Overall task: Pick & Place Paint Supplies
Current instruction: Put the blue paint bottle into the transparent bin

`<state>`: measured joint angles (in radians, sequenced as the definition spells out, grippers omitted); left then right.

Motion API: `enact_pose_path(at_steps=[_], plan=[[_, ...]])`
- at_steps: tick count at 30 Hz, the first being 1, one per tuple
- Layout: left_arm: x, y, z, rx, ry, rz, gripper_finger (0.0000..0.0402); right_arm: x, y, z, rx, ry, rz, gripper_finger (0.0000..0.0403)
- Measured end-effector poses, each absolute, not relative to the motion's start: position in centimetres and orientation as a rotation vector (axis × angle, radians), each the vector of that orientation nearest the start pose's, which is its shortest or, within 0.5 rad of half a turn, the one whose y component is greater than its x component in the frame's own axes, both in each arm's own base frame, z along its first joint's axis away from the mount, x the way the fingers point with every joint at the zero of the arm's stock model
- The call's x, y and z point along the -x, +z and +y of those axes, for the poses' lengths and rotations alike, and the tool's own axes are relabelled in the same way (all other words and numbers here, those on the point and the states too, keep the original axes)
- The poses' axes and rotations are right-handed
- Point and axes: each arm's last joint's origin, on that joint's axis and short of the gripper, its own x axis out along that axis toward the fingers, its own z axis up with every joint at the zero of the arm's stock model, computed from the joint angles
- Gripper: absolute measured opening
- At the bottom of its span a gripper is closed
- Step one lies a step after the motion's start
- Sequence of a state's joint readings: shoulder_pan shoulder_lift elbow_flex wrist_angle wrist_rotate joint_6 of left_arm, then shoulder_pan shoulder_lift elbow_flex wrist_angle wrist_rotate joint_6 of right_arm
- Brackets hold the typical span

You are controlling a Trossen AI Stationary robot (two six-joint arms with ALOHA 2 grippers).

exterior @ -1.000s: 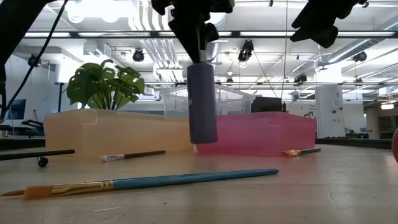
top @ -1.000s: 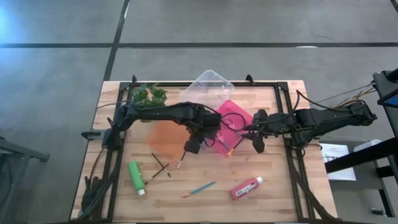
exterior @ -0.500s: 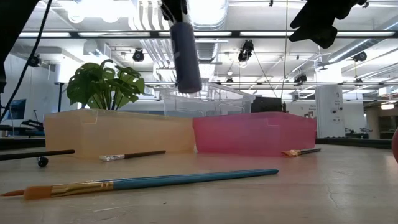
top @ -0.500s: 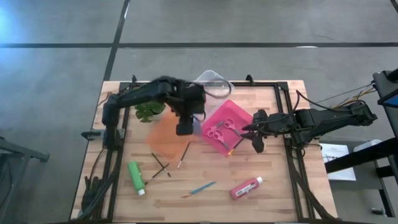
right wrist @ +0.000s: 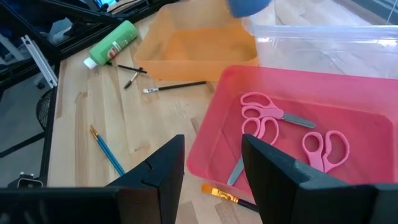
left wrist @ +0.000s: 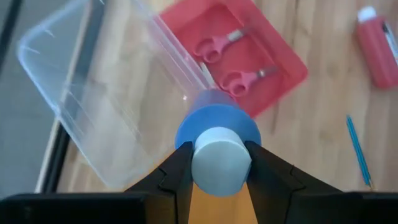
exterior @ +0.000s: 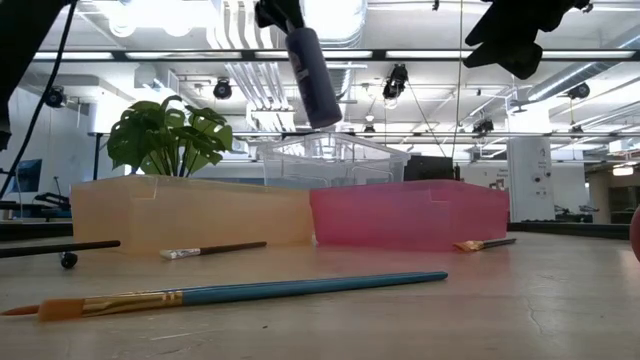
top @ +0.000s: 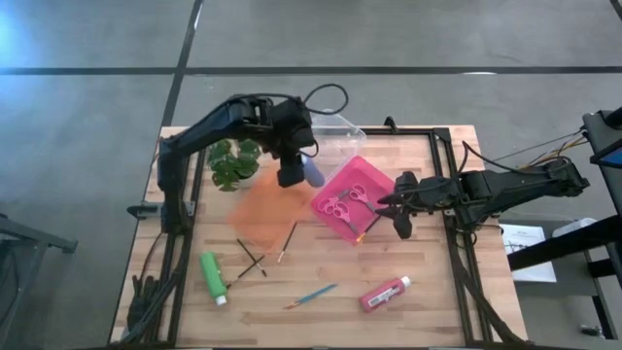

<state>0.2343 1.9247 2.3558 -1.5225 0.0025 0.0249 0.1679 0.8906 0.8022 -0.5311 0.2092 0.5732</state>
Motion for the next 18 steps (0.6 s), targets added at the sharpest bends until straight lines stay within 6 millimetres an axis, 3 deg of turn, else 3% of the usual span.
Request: enact_pose_path(at_steps=[12, 18], plan=[[-34.4, 42.3, 14.7, 0.181, 0.379, 0.920, 0.0124, -18.0, 29.1, 2.4, -0.441, -0.213, 0.577, 0.0157], [-36.0, 39.3, 18.0, 0.178, 0.410, 0.961, 0.0124, -18.0, 29.0, 2.4, -0.446, -0.217, 0.577, 0.0157]])
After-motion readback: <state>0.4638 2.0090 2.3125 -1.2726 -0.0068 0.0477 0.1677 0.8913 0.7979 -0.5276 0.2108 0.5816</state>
